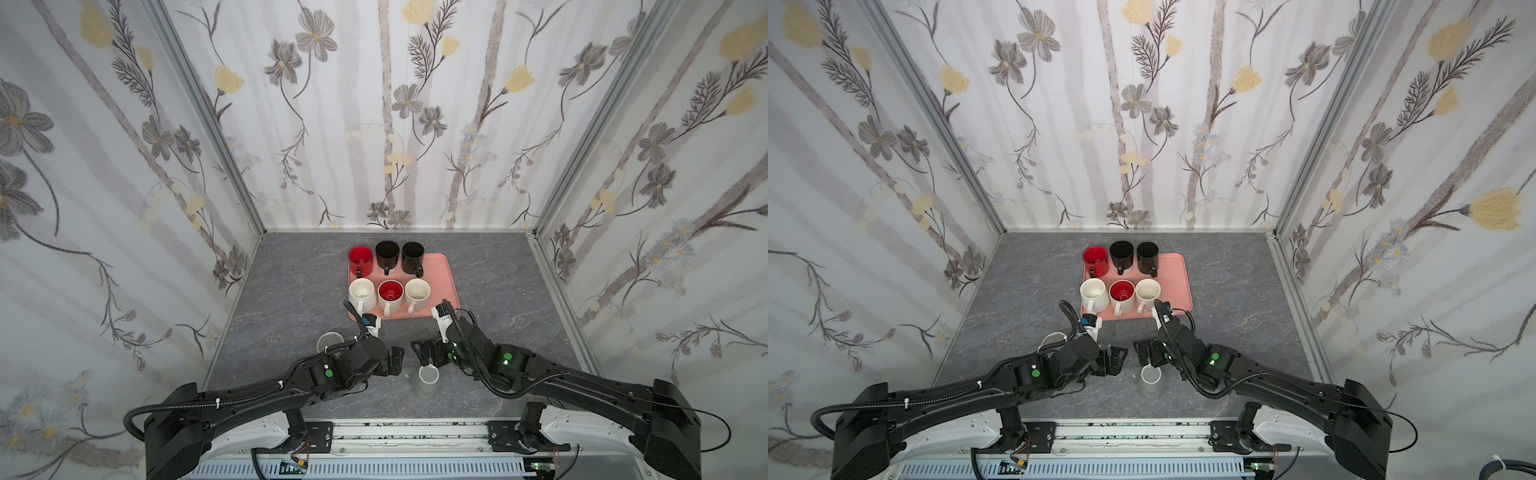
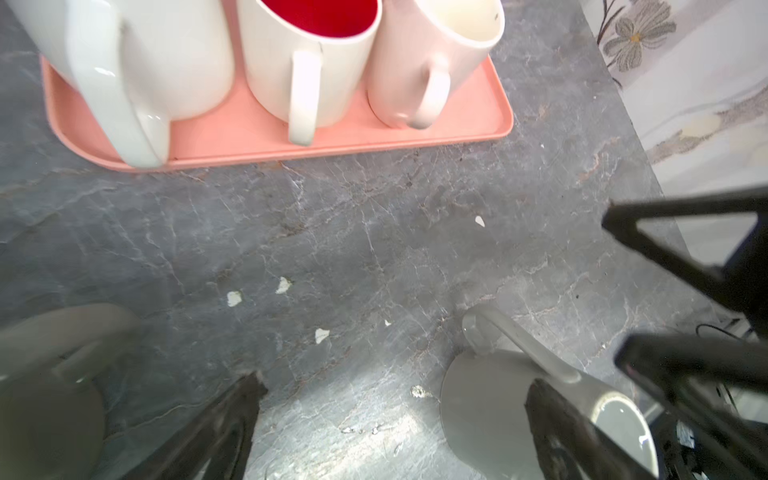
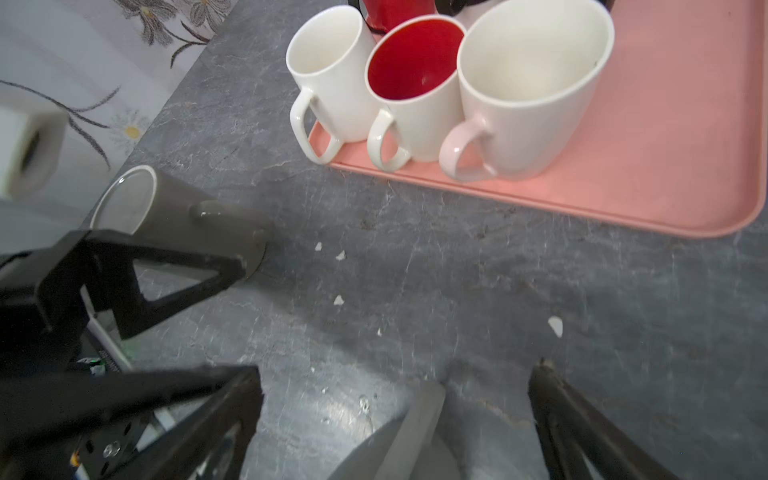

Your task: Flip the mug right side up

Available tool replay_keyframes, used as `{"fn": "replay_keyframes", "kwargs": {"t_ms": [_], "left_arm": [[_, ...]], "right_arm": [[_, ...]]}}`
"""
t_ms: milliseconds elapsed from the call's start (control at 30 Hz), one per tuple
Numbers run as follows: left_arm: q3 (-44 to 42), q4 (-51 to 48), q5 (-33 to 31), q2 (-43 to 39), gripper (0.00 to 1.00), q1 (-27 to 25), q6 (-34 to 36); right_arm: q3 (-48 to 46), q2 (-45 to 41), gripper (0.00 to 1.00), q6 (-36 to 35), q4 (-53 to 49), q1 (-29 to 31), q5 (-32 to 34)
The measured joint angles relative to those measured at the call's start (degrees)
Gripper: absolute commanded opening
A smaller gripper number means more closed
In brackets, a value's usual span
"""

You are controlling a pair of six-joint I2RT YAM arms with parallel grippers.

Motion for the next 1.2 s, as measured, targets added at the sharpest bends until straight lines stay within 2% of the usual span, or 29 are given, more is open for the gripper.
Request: {"fn": "replay_keyframes", "kwargs": {"t_ms": [133,367,500,633,933,1000,1200], "left_arm": [[0.17,-1.29,-3.15,-2.51,1.0,0.55,0.24],[-1.2,-1.68,-5.33,-7.76,1.0,1.92,0.59],[-2.43,-1.84,-5.44,-10.03,1.0,2.67,0.61],[-2.93,-1.97,-5.33,-11.78,1.0,3.45,0.61],[-2.93,-2.19,-4.52,-13.99,1.0,4.31,0.83],[-2.93,-2.47,-4.31,-13.99,1.0,4.42,0.85],[-2.95,-2.71,-3.72,-13.92,1.0,4.79,1.14]], "right_arm": [[-0.15,-2.64,1.0,9.2,-5.57,6.69,4.59],[3.1,3.3,1.0,21.2,-12.15,15.58,10.08],[3.89,7.41,0.98,23.89,-13.7,16.94,11.13],[4.57,11.58,0.89,24.17,-13.49,17.05,11.13],[4.55,14.29,0.67,17.7,-11.43,16.68,10.08],[4.5,14.1,0.66,14.58,-10.45,16.11,9.7],[4.72,14.08,0.64,-2.6,-8.13,14.34,3.76]]}}
